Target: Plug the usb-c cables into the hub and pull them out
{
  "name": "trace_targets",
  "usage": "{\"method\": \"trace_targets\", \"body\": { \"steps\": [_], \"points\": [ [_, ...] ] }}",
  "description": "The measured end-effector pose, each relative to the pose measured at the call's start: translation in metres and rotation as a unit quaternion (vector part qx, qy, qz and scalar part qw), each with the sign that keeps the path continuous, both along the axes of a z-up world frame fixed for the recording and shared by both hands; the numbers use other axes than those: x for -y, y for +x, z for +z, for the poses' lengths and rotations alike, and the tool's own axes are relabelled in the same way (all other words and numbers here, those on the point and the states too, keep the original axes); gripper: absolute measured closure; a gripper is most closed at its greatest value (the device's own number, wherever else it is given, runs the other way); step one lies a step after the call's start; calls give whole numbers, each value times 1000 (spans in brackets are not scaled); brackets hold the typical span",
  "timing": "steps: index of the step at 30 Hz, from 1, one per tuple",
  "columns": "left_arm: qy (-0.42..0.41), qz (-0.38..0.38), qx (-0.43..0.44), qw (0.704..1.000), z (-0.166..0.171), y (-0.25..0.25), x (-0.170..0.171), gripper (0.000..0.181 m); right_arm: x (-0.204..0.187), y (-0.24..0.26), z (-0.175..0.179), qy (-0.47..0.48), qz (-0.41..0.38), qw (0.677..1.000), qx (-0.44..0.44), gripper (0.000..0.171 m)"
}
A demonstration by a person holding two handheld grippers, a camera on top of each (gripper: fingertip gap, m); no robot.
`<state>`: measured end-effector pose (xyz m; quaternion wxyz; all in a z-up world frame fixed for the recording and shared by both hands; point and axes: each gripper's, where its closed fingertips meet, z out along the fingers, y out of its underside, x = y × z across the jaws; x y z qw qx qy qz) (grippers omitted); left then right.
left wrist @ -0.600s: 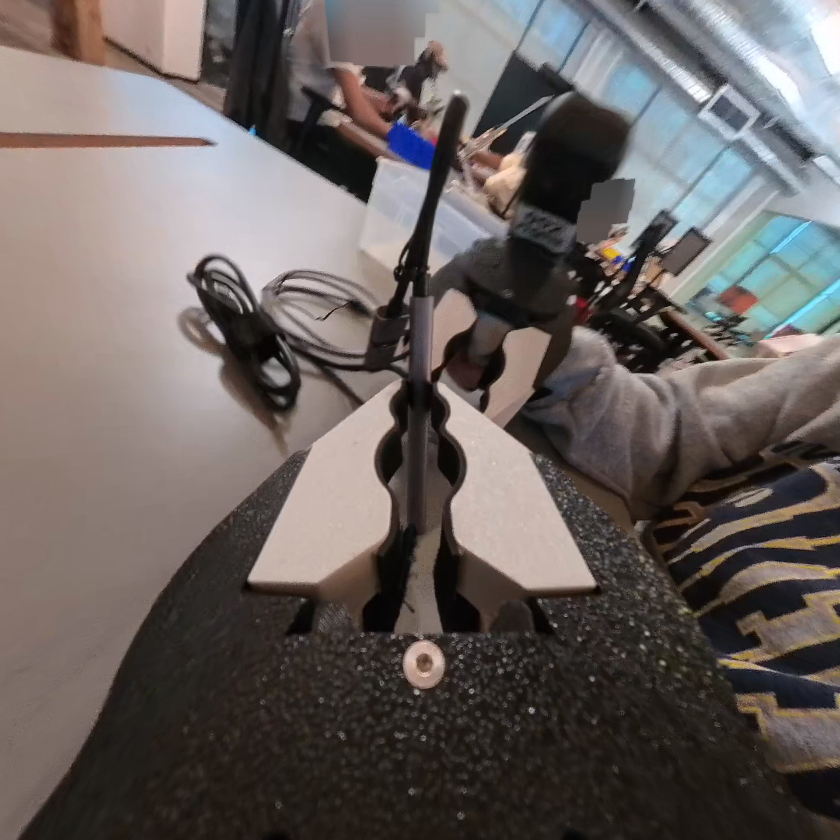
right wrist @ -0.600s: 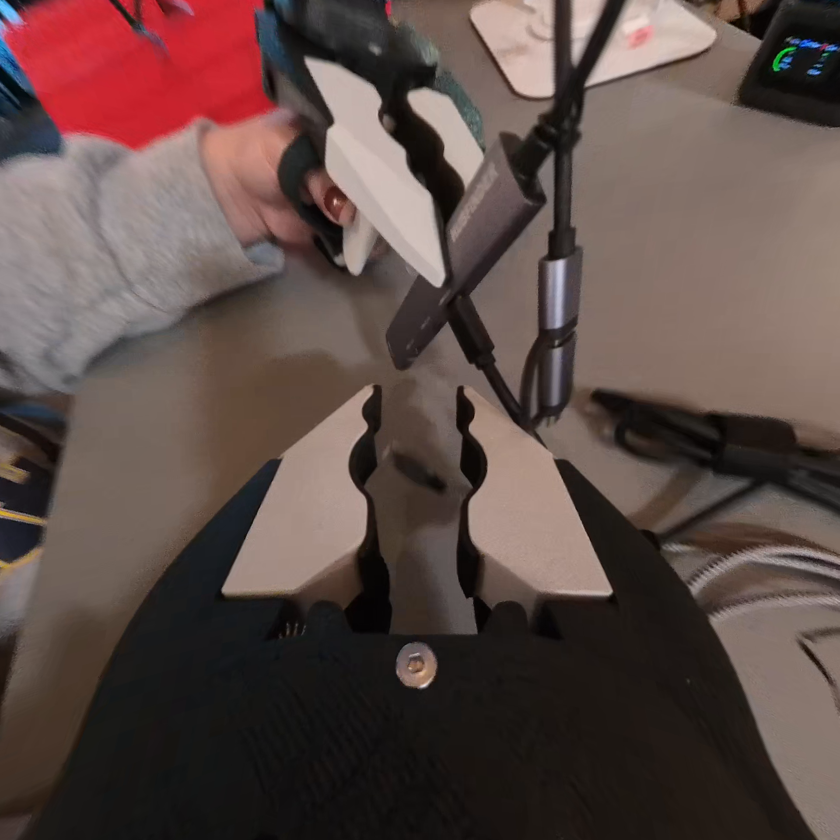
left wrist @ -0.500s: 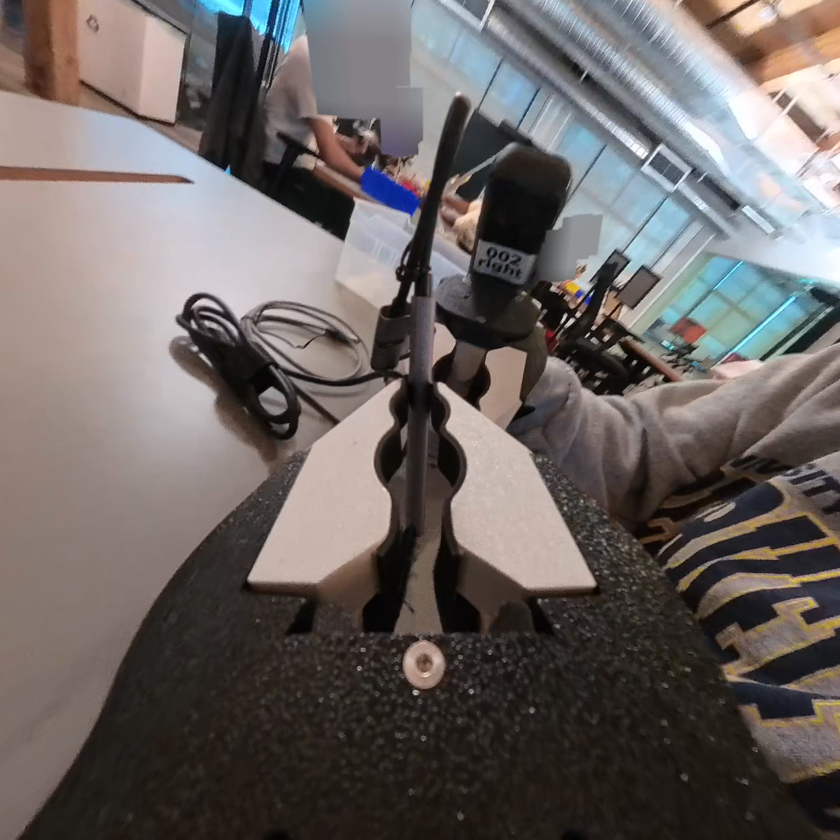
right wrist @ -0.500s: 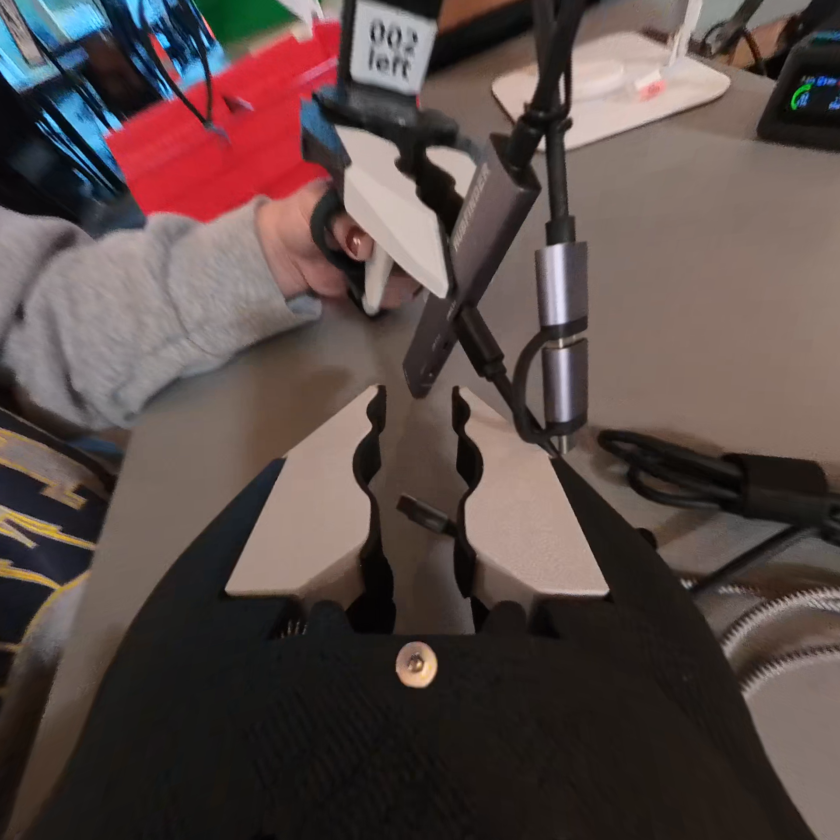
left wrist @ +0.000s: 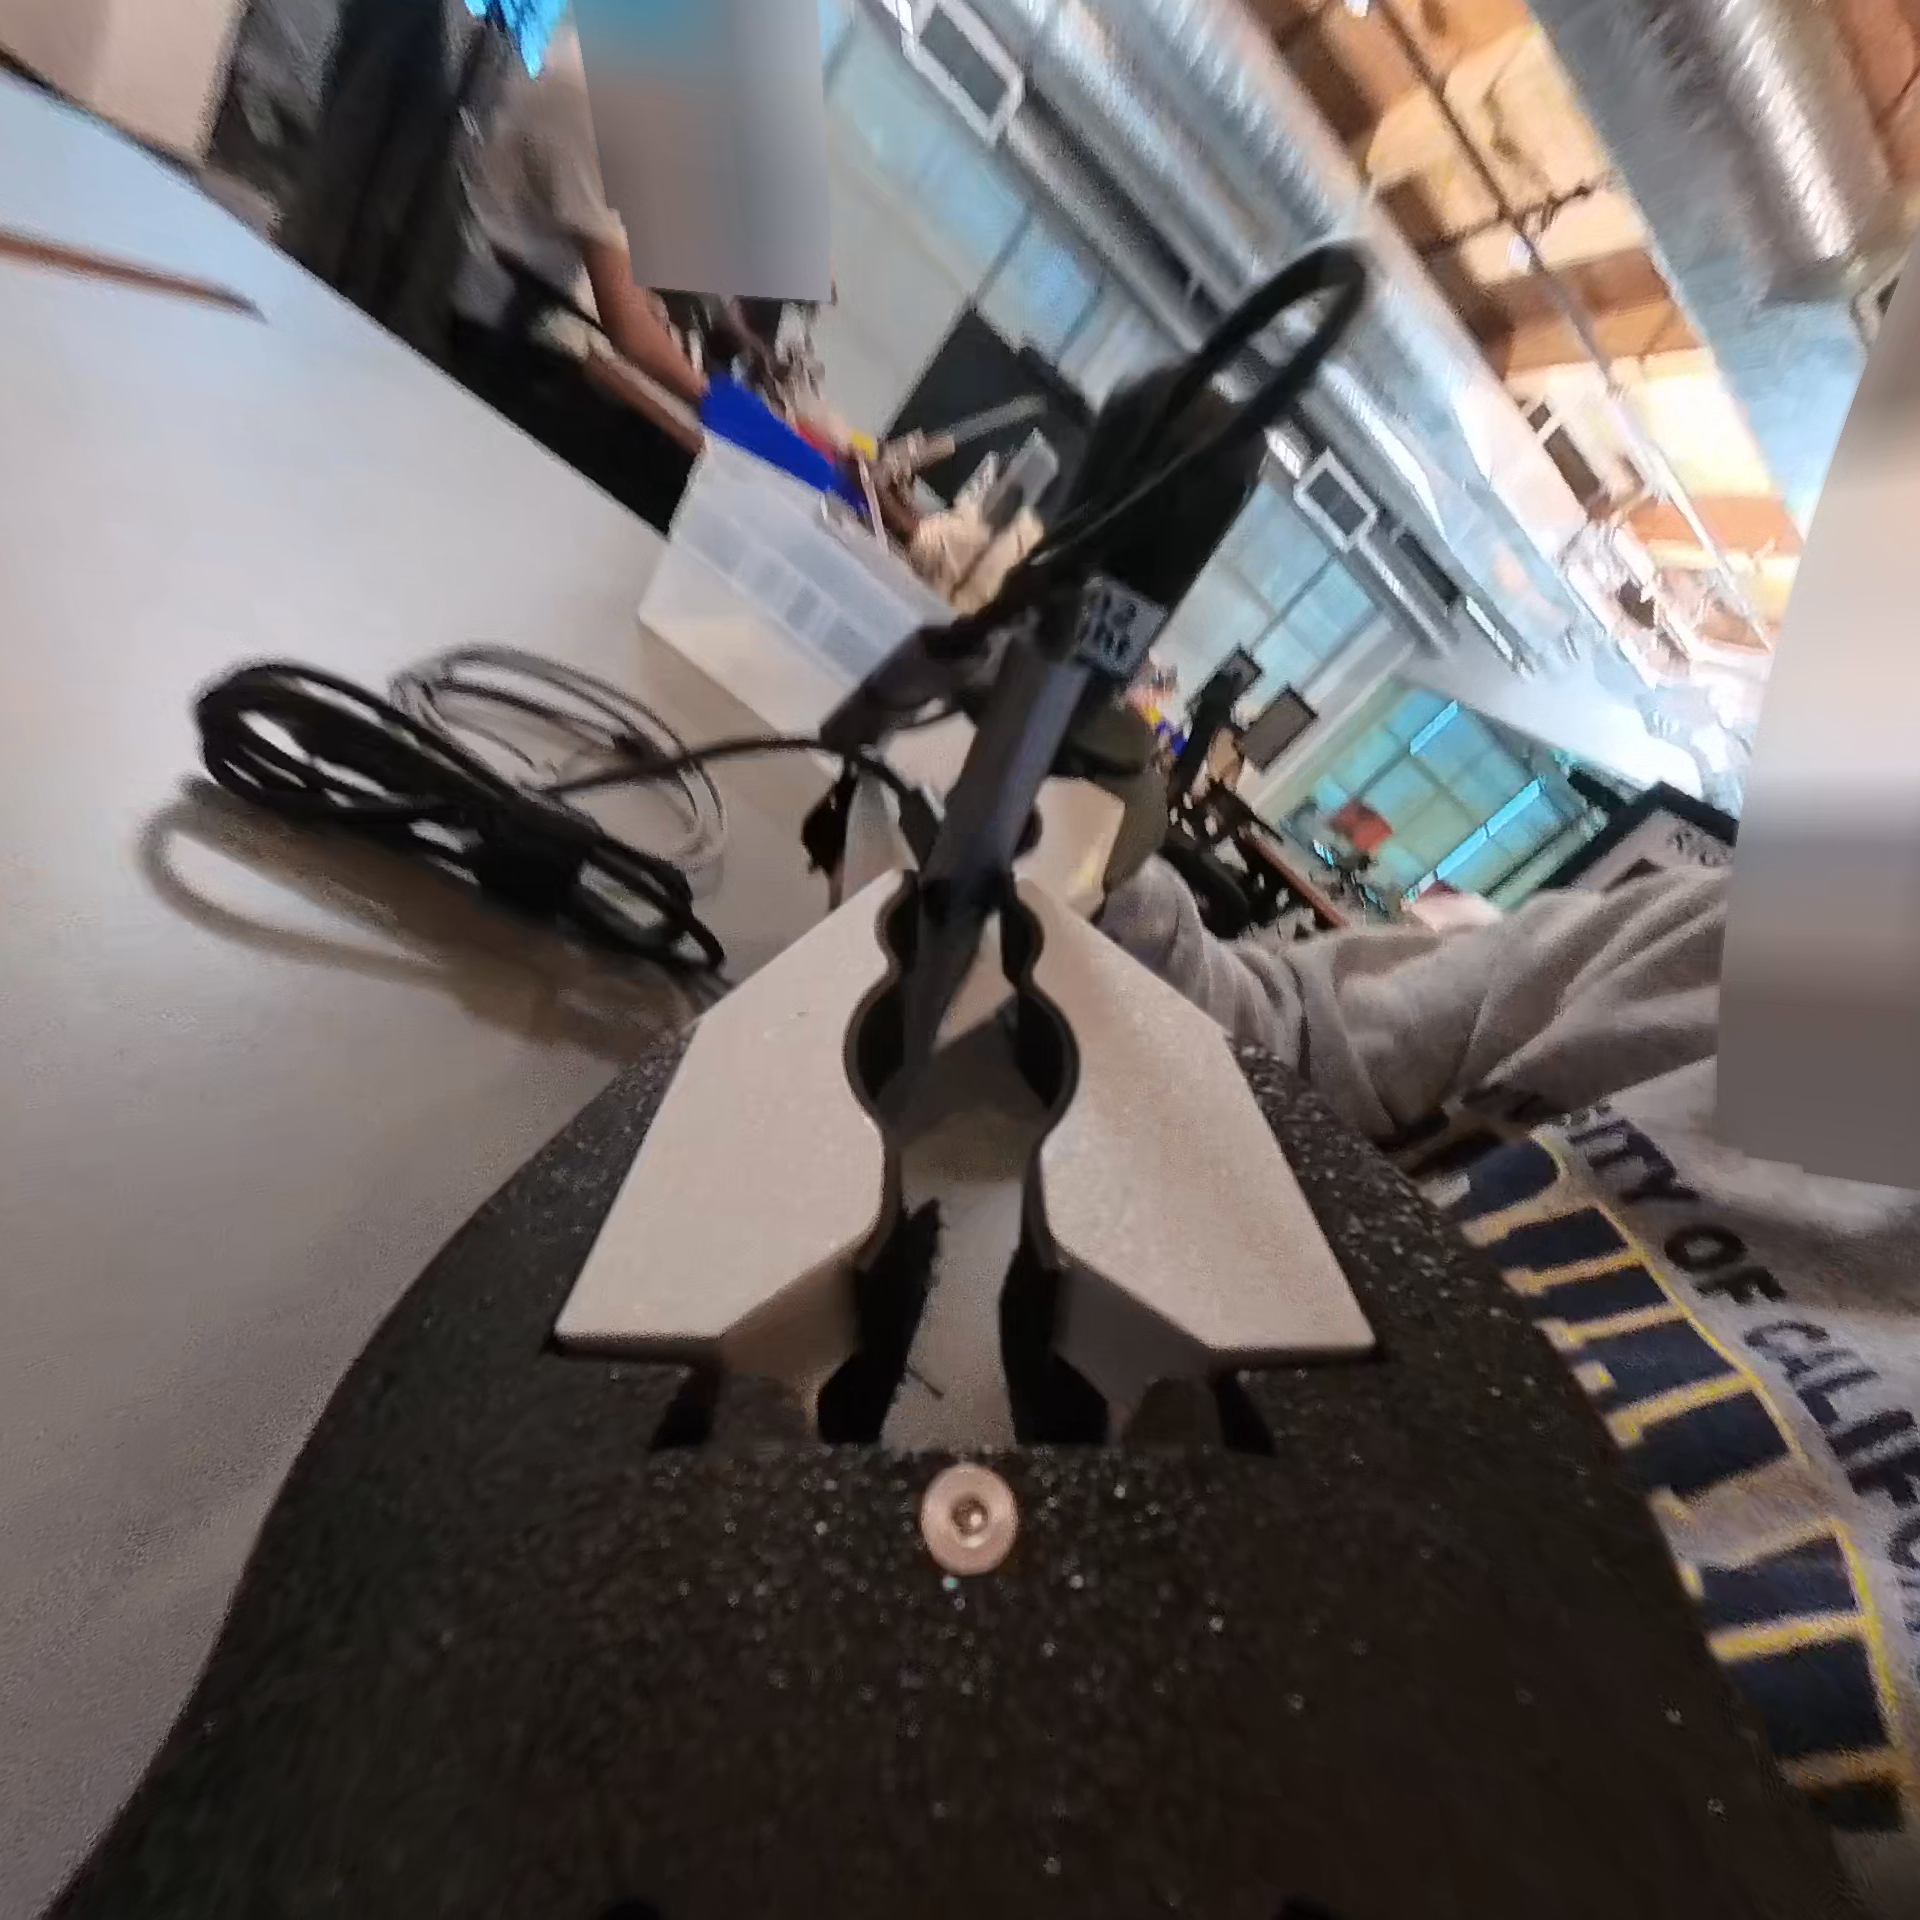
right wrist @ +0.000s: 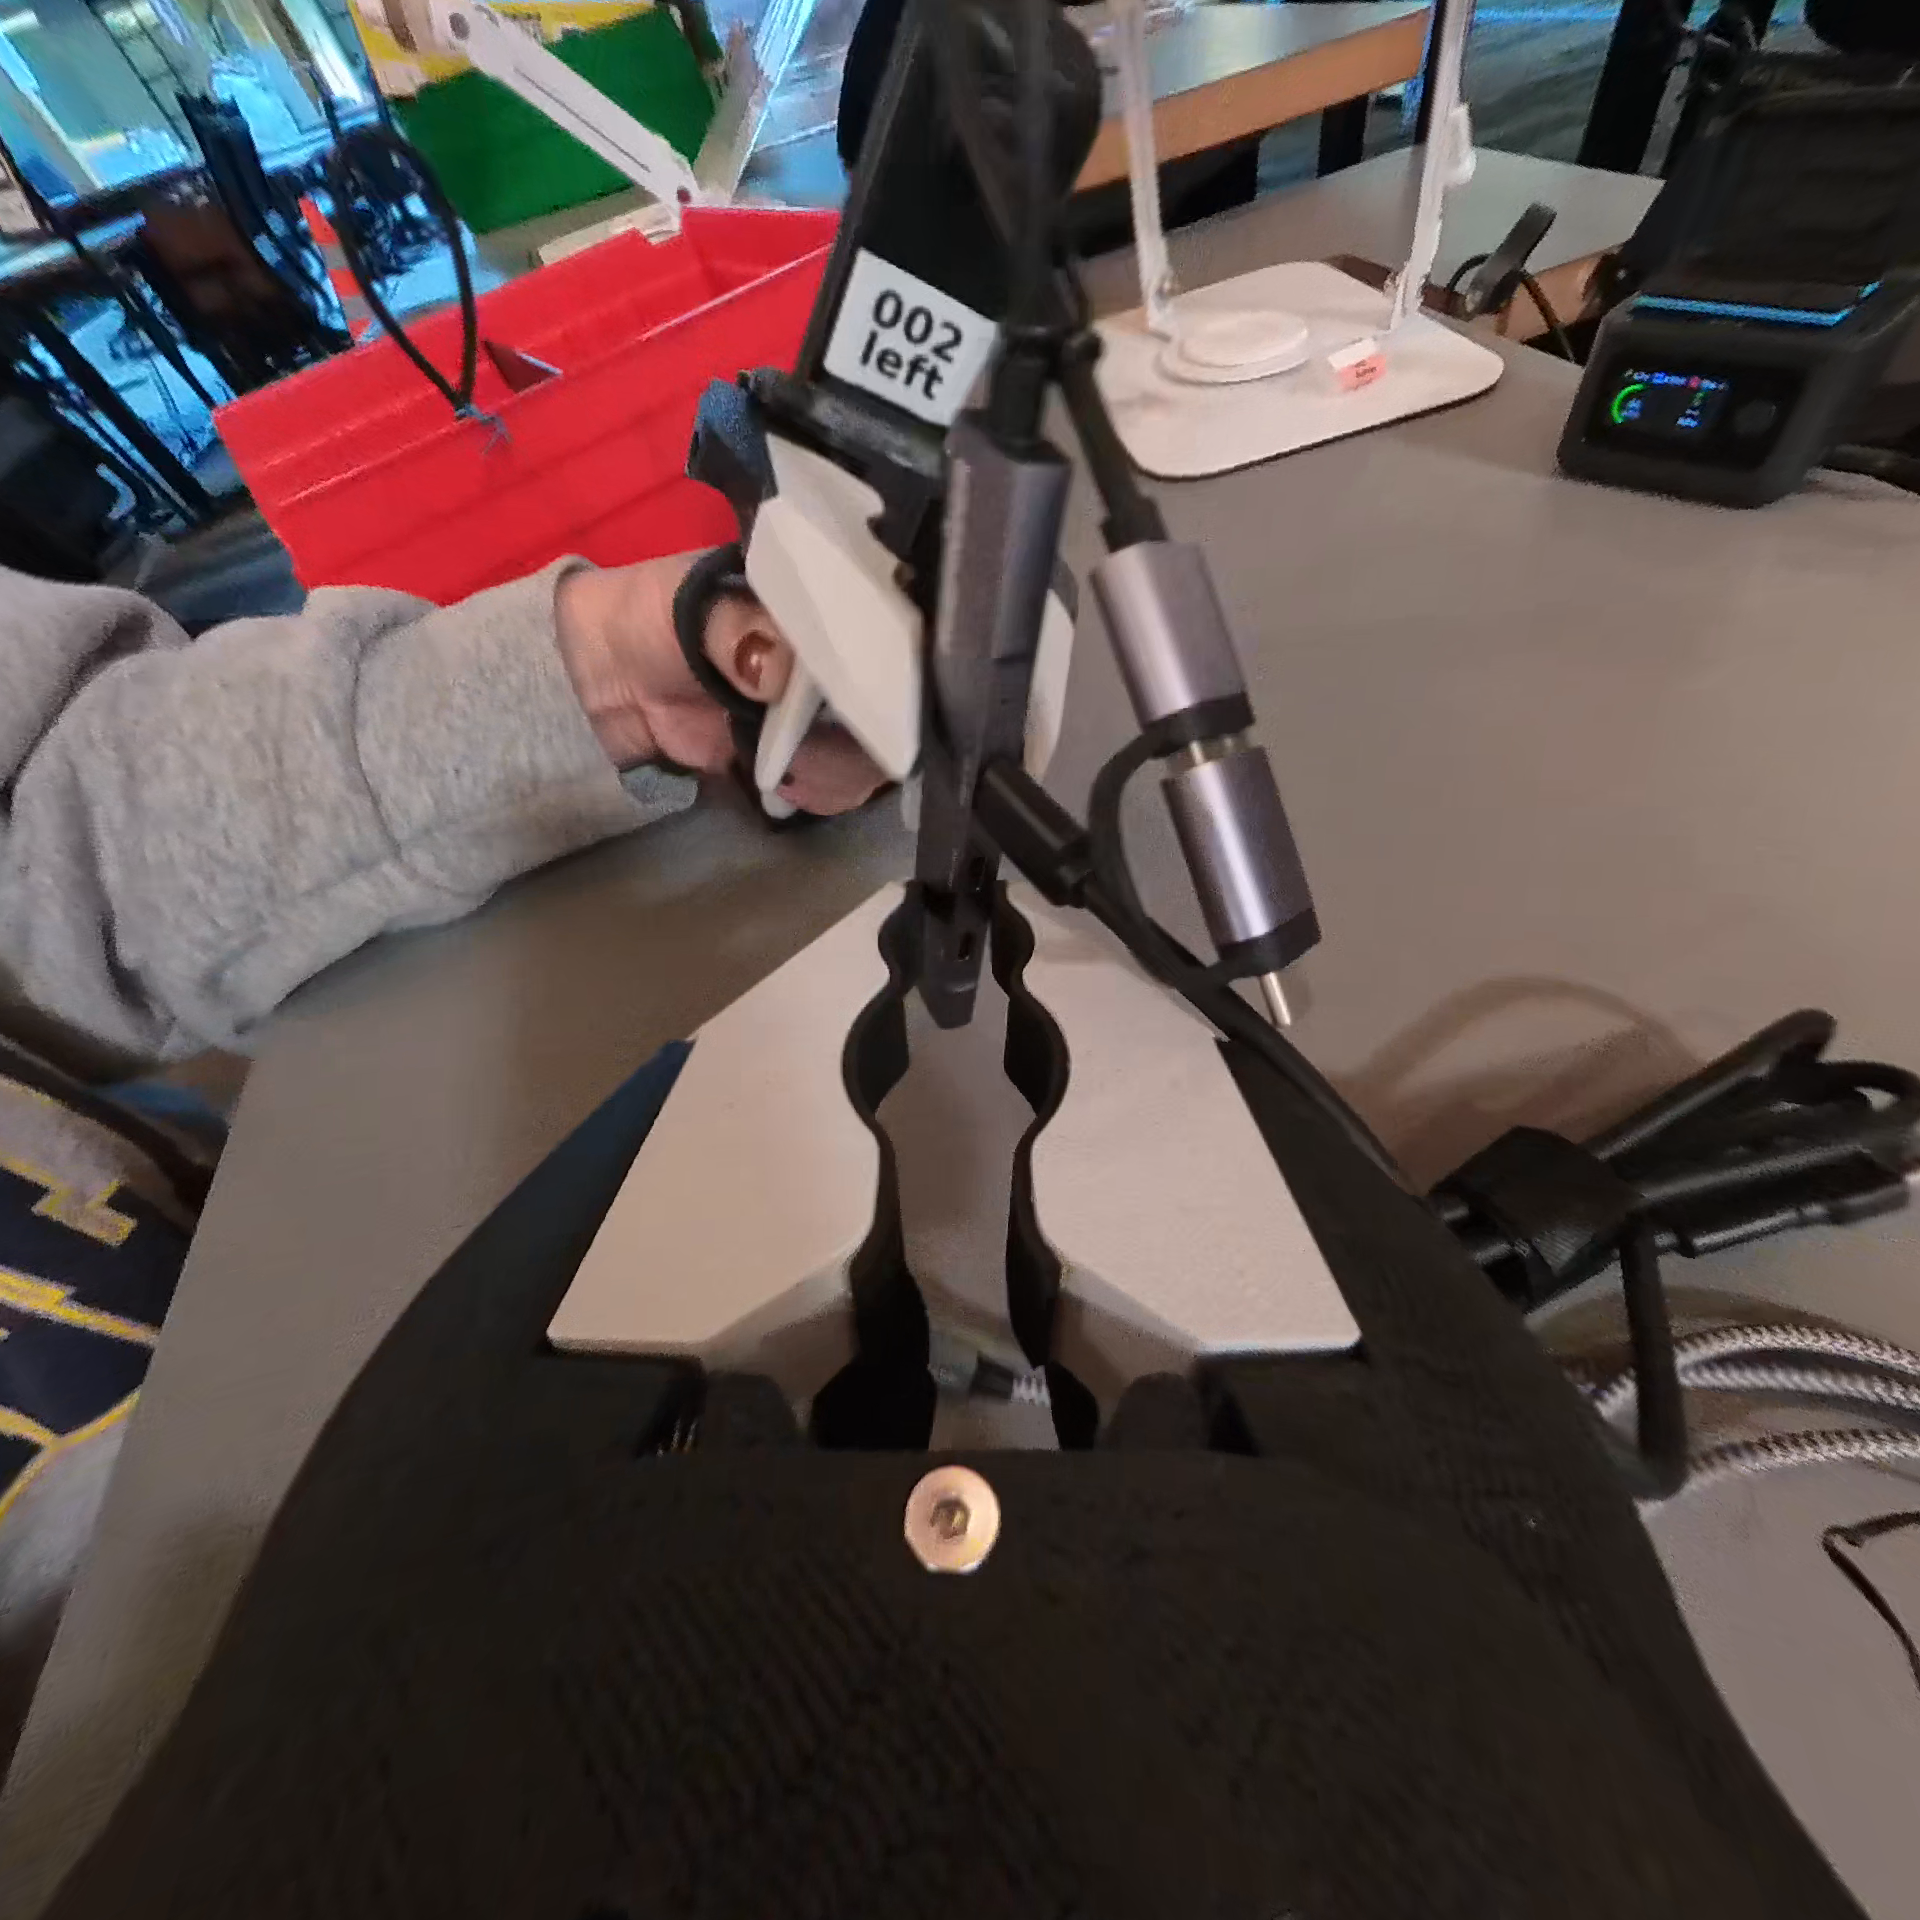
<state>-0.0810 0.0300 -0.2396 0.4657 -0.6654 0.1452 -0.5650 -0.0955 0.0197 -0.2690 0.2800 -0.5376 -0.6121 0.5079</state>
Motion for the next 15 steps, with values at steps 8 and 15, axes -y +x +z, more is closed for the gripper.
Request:
{"method": "trace_targets", "body": {
  "steps": [8,15],
  "points": [
    [18,-3,-82,997,-15,6,2,173,0,16,6,32,25,999,9,155],
    [14,14,-93,995,-20,-8,-2,174,-37,79,17,71,-47,994,76,139]
  ]
}}
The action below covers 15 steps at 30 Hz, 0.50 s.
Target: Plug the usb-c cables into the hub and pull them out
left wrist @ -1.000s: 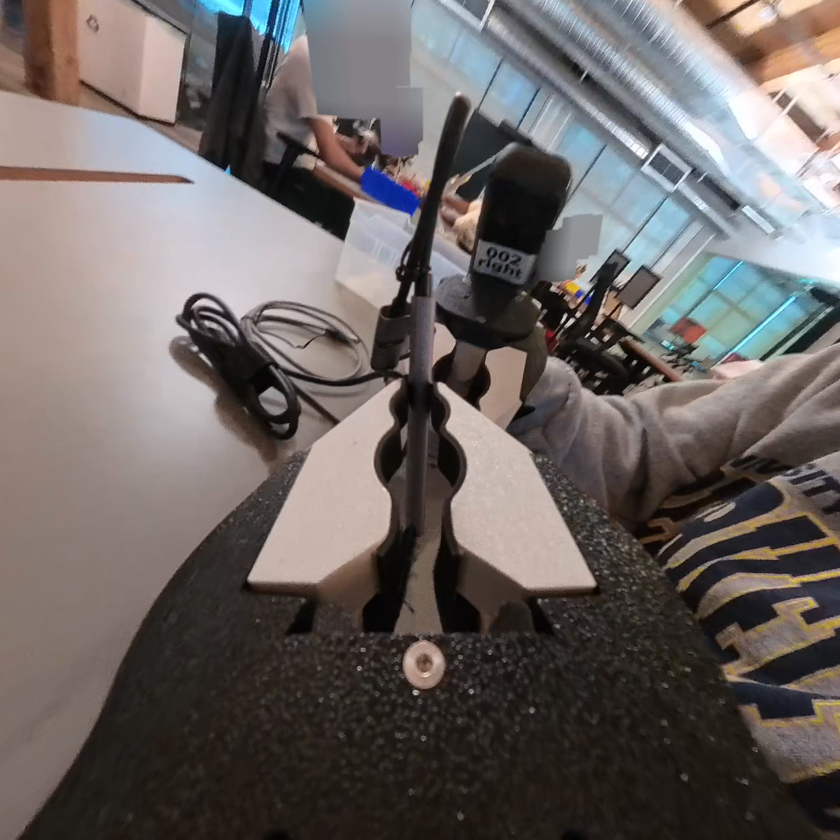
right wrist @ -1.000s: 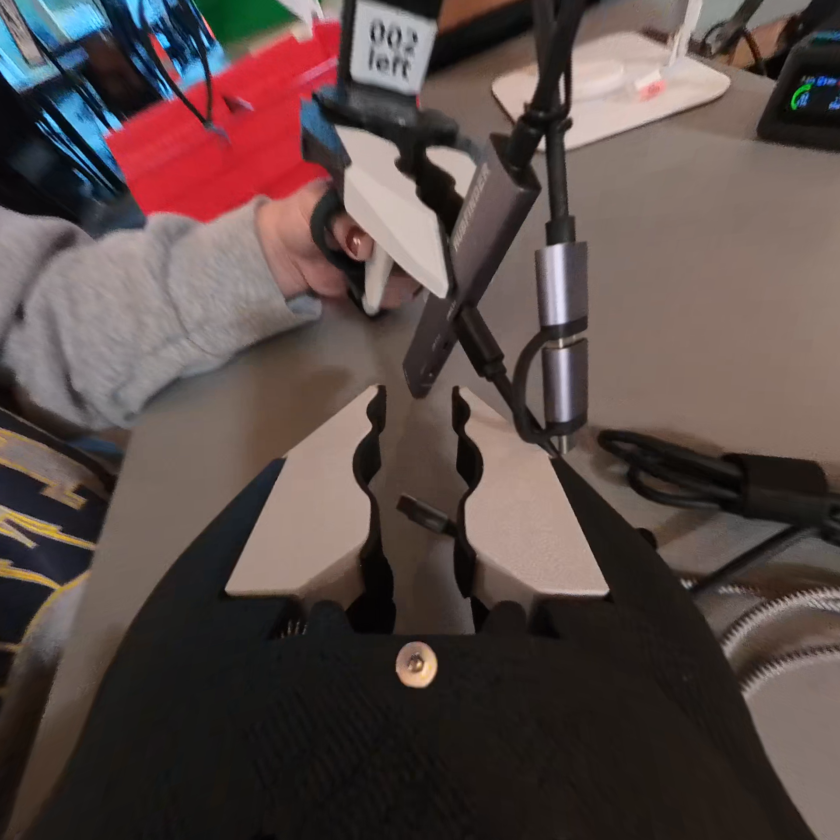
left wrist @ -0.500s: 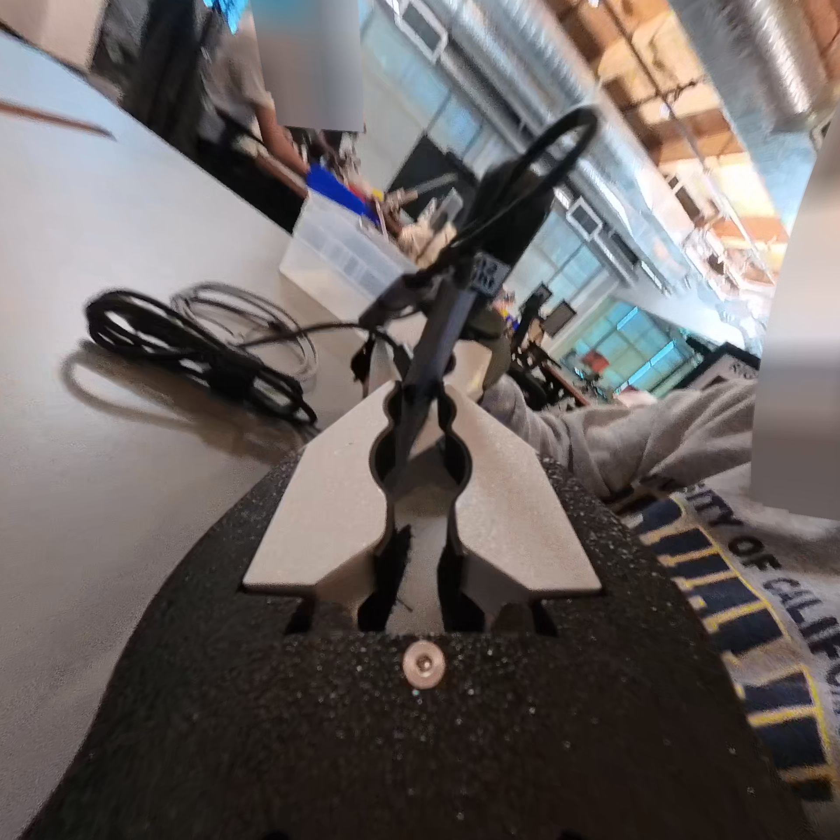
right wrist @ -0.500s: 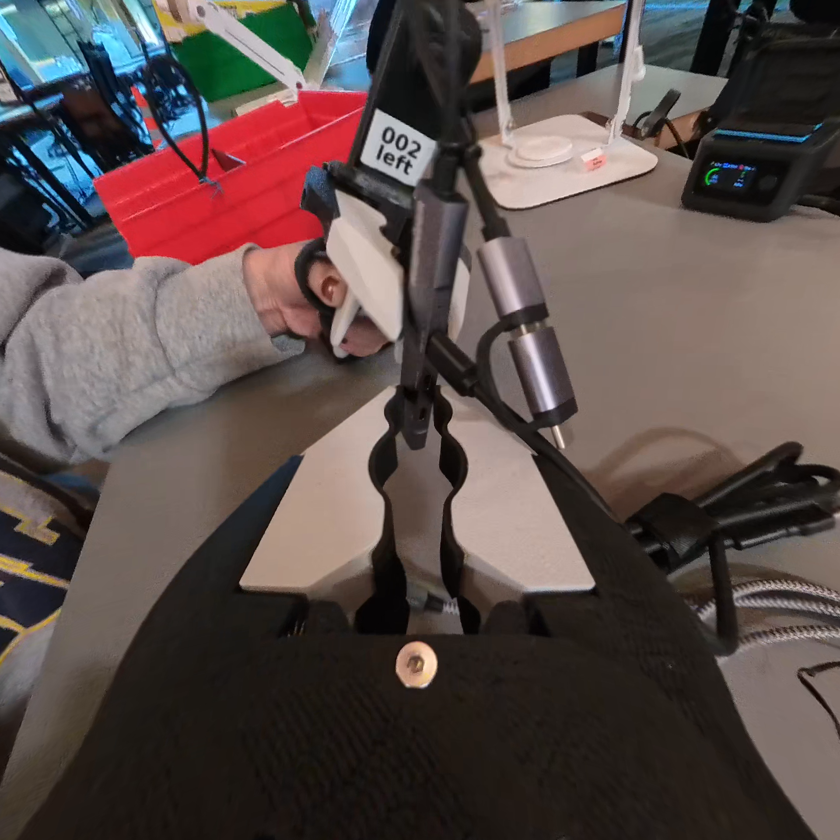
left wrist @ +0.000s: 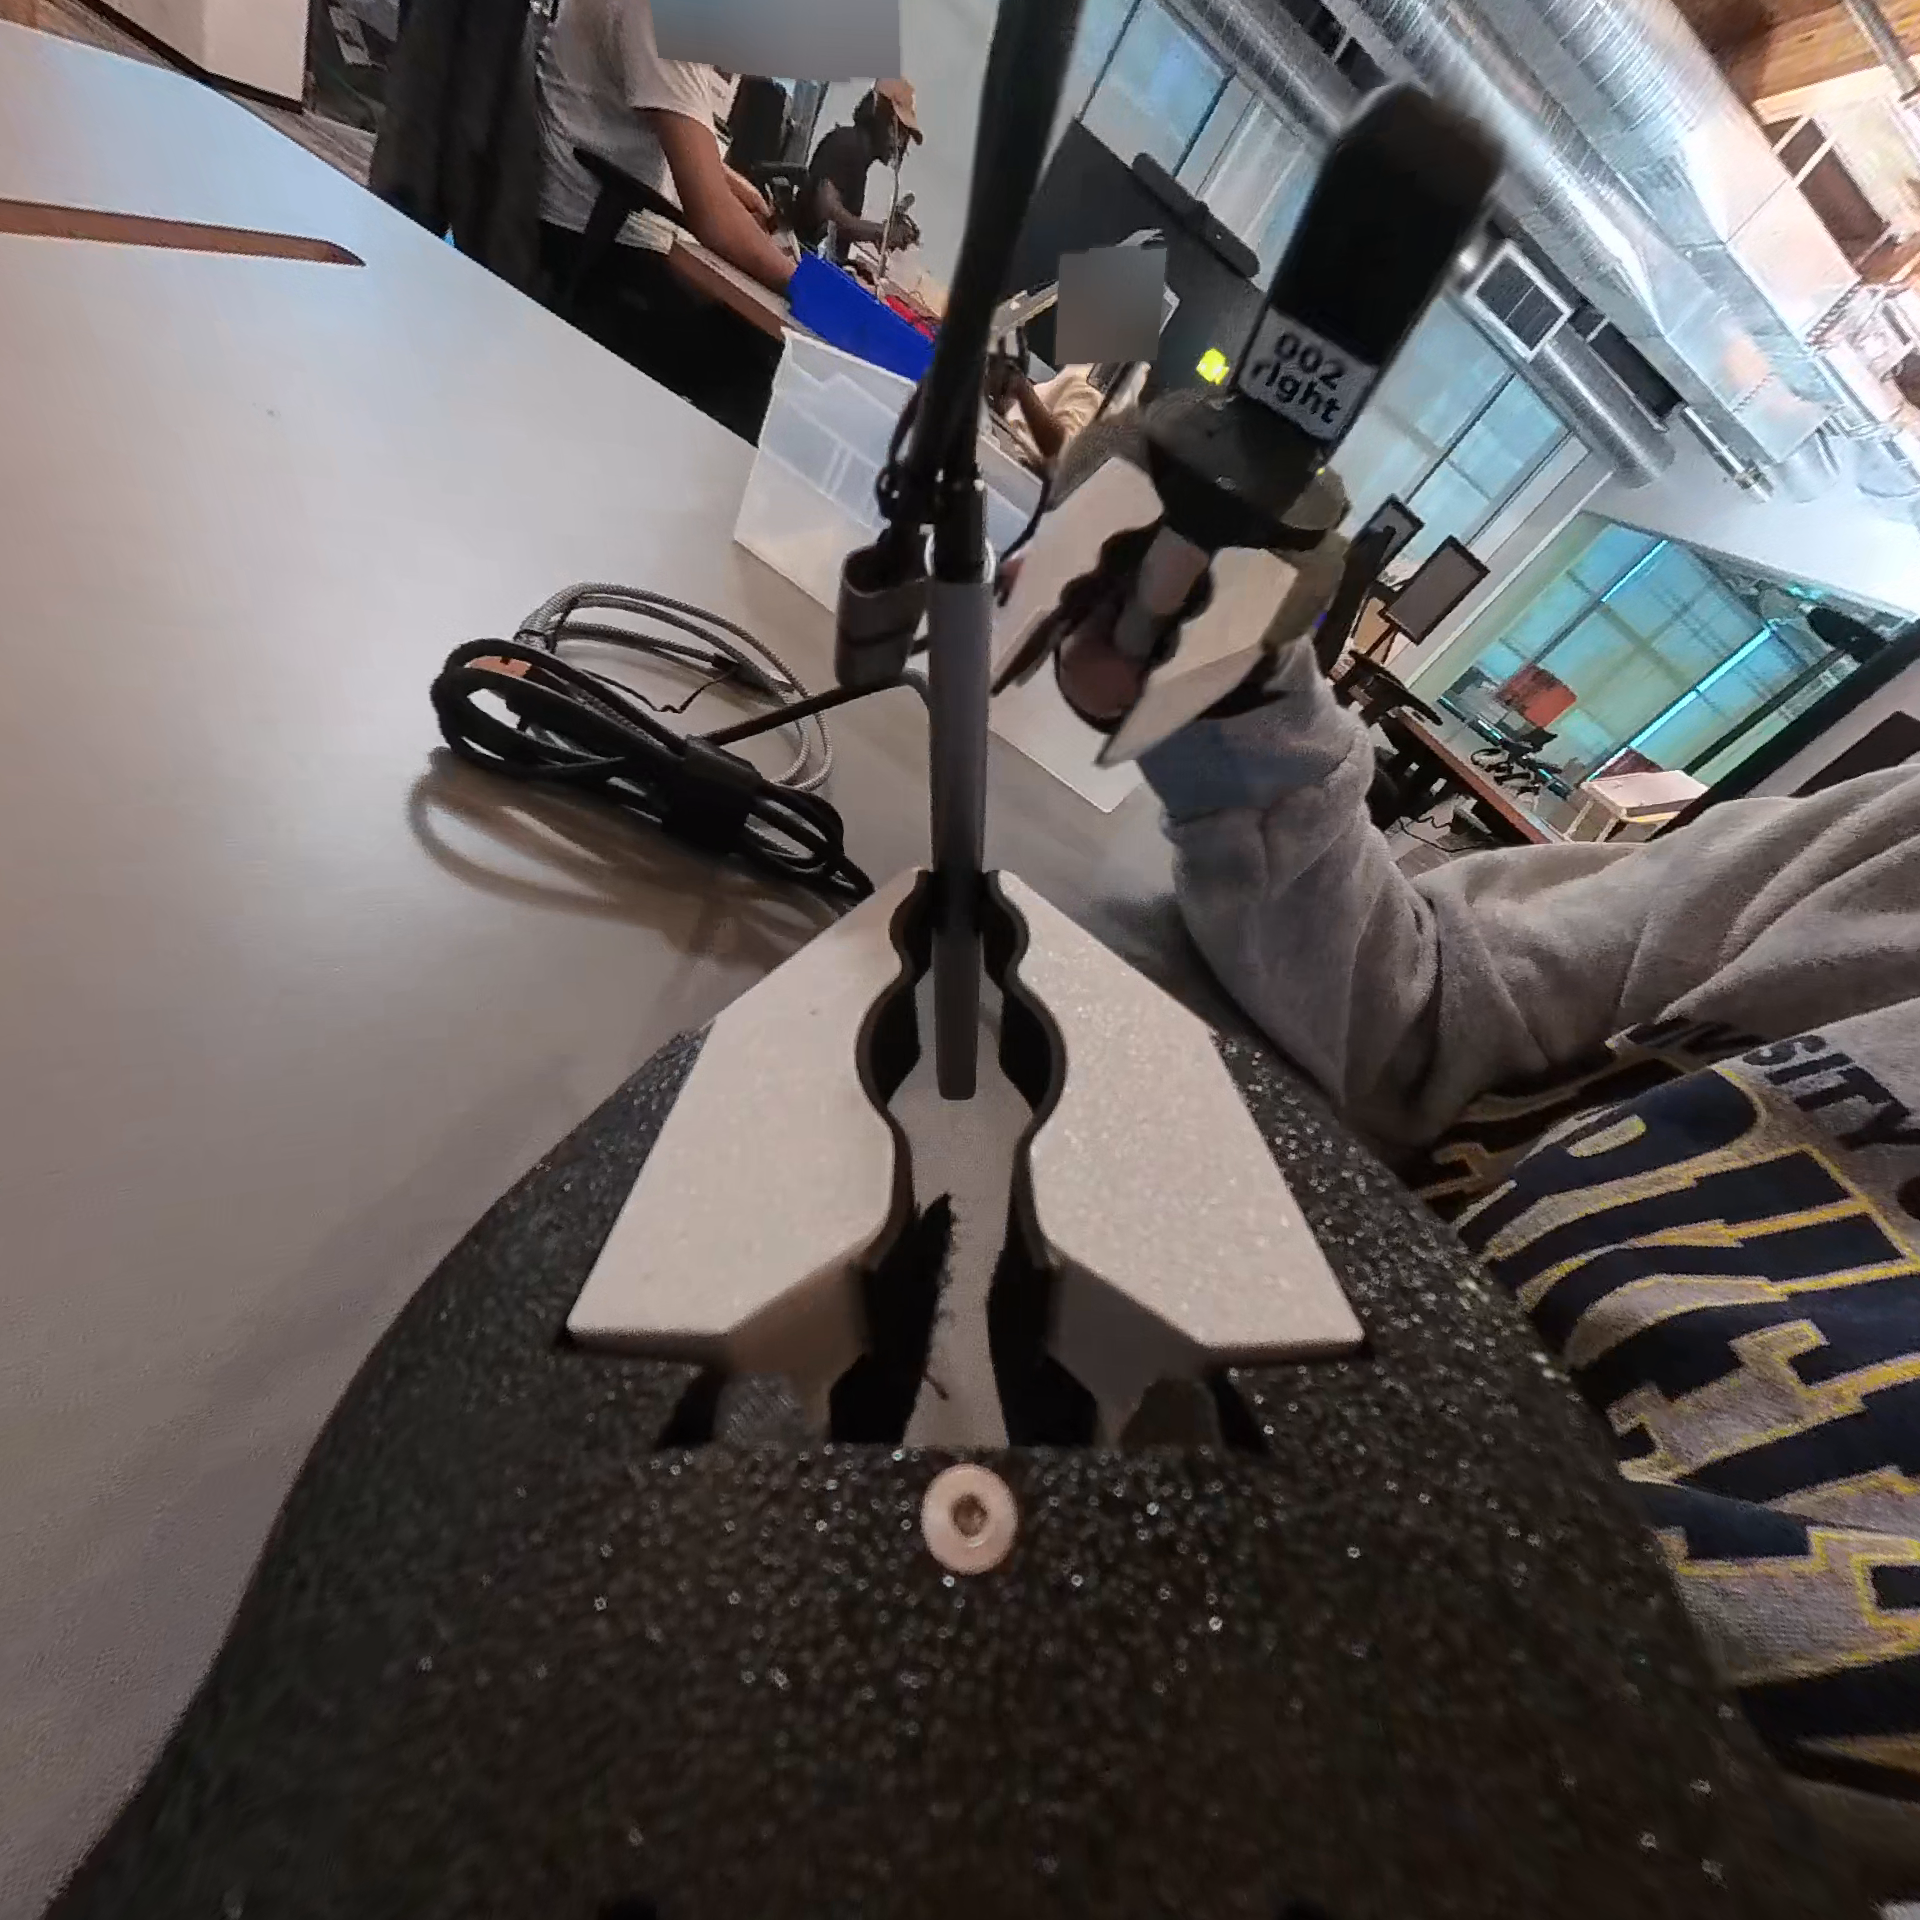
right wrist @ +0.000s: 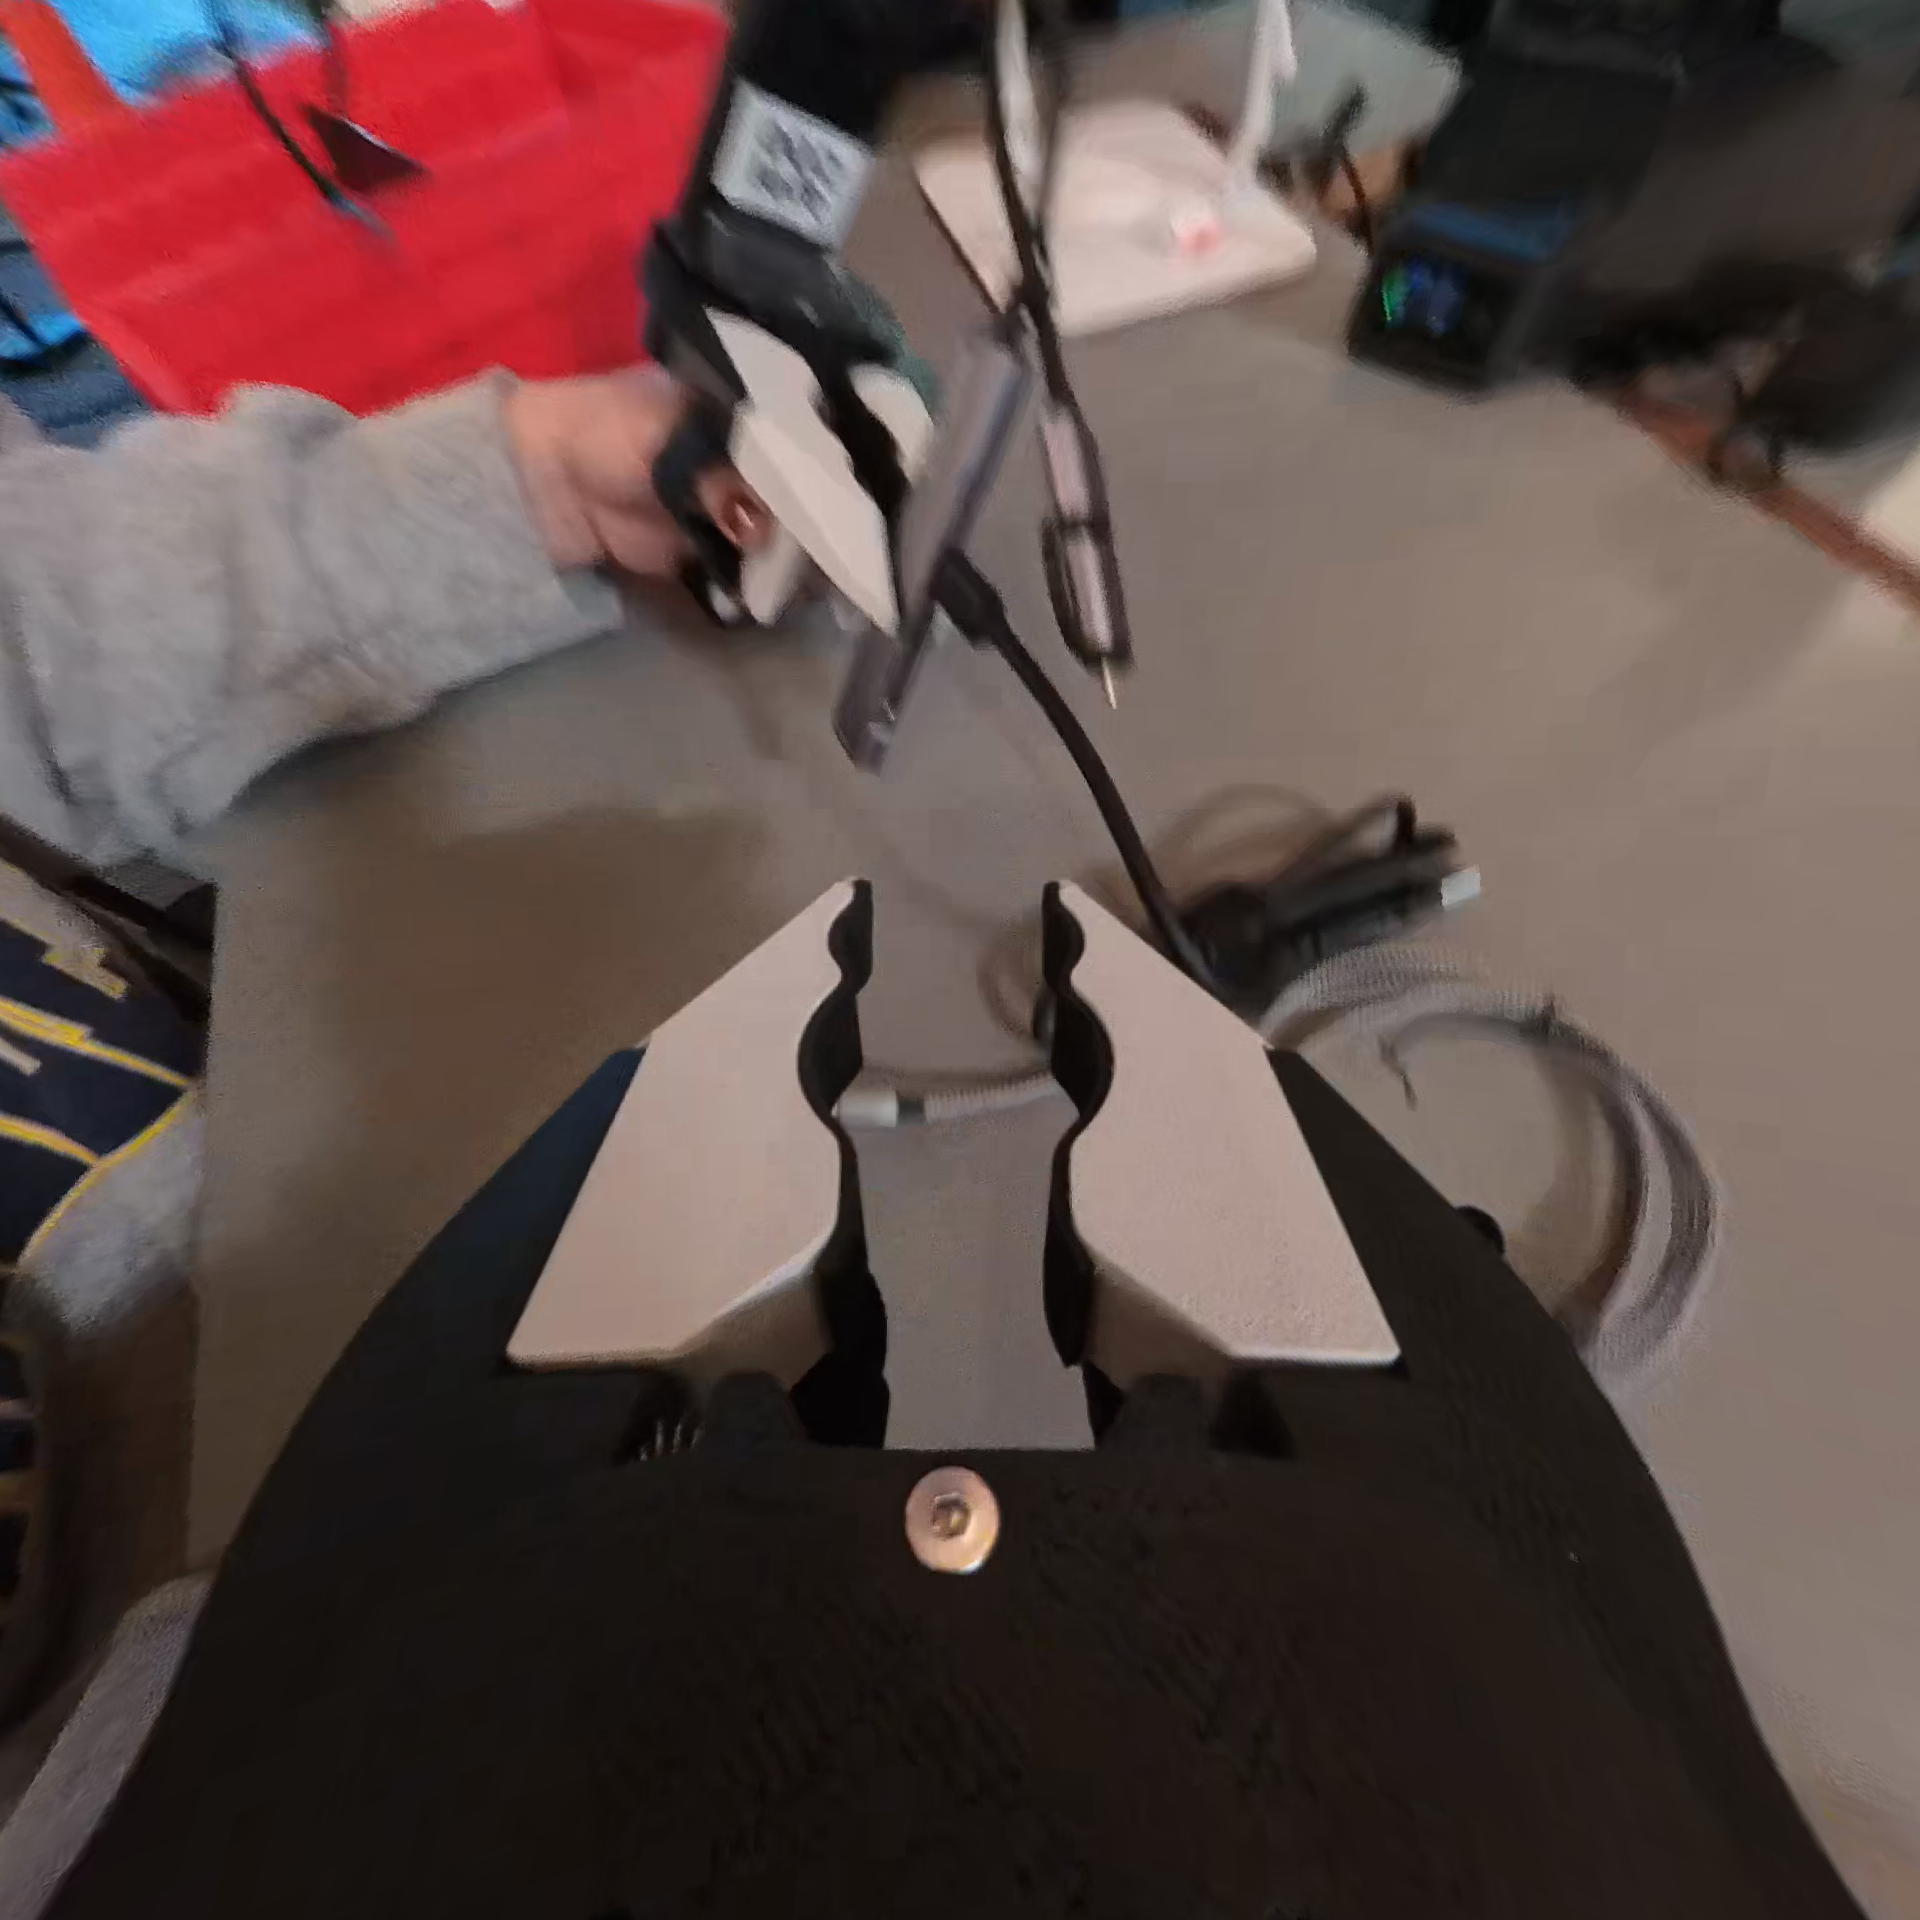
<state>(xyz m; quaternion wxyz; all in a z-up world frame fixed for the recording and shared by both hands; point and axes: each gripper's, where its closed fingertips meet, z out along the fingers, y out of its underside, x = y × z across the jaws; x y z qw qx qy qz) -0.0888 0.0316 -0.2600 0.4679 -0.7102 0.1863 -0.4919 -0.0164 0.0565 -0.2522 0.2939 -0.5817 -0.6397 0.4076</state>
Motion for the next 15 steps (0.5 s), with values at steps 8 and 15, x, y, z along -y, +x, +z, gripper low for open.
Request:
{"method": "trace_targets", "body": {
  "steps": [8,15],
  "points": [
    [-7,-25,-24,999,-6,5,7,174,0,31,-53,71,68,990,106,133],
    [-8,-33,-30,999,-6,-1,12,174,3,27,-75,199,128,961,147,132]
  ]
}}
